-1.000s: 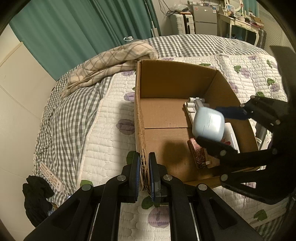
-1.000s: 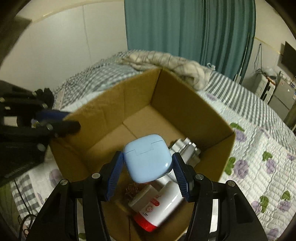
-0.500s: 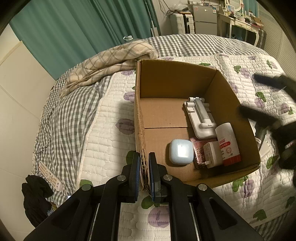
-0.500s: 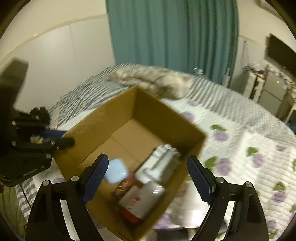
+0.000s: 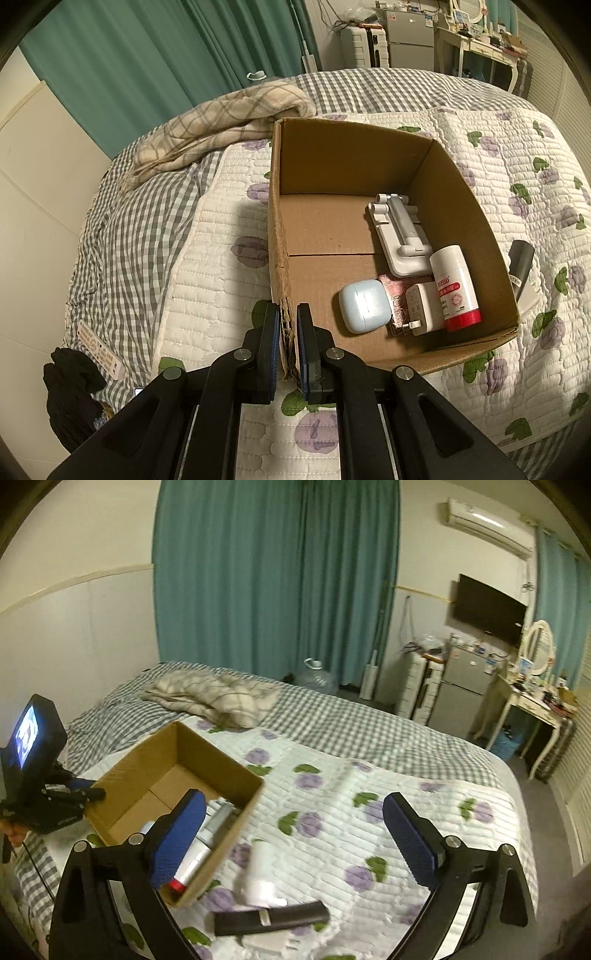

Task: Organize rigid objects
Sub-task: 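Reach the right gripper to the white plug adapter and grasp it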

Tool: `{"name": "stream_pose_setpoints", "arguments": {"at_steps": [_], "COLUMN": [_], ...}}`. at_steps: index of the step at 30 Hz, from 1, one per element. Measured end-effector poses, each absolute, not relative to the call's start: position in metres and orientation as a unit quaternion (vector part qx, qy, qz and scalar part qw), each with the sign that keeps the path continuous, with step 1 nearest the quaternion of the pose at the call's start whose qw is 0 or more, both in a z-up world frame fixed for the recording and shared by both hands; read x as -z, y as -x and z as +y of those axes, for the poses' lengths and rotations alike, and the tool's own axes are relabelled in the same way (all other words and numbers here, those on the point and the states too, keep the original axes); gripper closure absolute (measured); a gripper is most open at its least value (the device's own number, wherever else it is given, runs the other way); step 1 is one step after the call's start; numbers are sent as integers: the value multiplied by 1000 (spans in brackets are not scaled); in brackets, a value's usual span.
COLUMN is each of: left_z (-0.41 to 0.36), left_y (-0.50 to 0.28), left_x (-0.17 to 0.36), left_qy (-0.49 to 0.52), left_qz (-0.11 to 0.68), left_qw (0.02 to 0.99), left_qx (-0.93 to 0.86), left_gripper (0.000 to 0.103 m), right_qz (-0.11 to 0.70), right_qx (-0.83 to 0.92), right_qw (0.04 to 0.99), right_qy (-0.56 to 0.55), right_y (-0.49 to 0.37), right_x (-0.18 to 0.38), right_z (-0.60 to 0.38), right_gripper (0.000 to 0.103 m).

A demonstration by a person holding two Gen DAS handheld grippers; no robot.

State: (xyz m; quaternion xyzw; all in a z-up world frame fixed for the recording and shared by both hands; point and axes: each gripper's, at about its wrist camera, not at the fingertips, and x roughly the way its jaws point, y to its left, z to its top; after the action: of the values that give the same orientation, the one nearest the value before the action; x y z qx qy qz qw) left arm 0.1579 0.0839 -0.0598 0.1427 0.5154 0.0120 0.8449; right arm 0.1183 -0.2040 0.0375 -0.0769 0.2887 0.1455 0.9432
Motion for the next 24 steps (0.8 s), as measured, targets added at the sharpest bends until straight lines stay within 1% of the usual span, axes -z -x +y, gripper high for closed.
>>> {"name": "stream_pose_setpoints", "arguments": {"at_steps": [1, 6, 15, 18, 24], "left_z": [85, 85, 85, 85, 85], "left_y": [-157, -157, -157, -157, -157], "left_x": [60, 60, 59, 59, 59], "left_qy": [-142, -143, -142, -142, -141], "left_qz": [515, 515, 515, 515, 515], "left_qw": [845, 845, 845, 845, 845], "left_qx": [-12, -12, -11, -11, -11], "left_gripper": [95, 95, 95, 95, 95], "right_qz": [292, 316, 410, 445, 482], "right_qx": [-143, -135, -125, -100, -112], "right_qw": [942, 936, 899, 883, 857], "right_qy": [79, 83, 91, 111, 141], "right_y": [-113, -94, -85, -91, -99], "right_x": [-34, -3, 87, 114, 139], "right_z": [-207, -213, -214, -212, -201], "right_gripper": [1, 1, 1, 1, 1]}}
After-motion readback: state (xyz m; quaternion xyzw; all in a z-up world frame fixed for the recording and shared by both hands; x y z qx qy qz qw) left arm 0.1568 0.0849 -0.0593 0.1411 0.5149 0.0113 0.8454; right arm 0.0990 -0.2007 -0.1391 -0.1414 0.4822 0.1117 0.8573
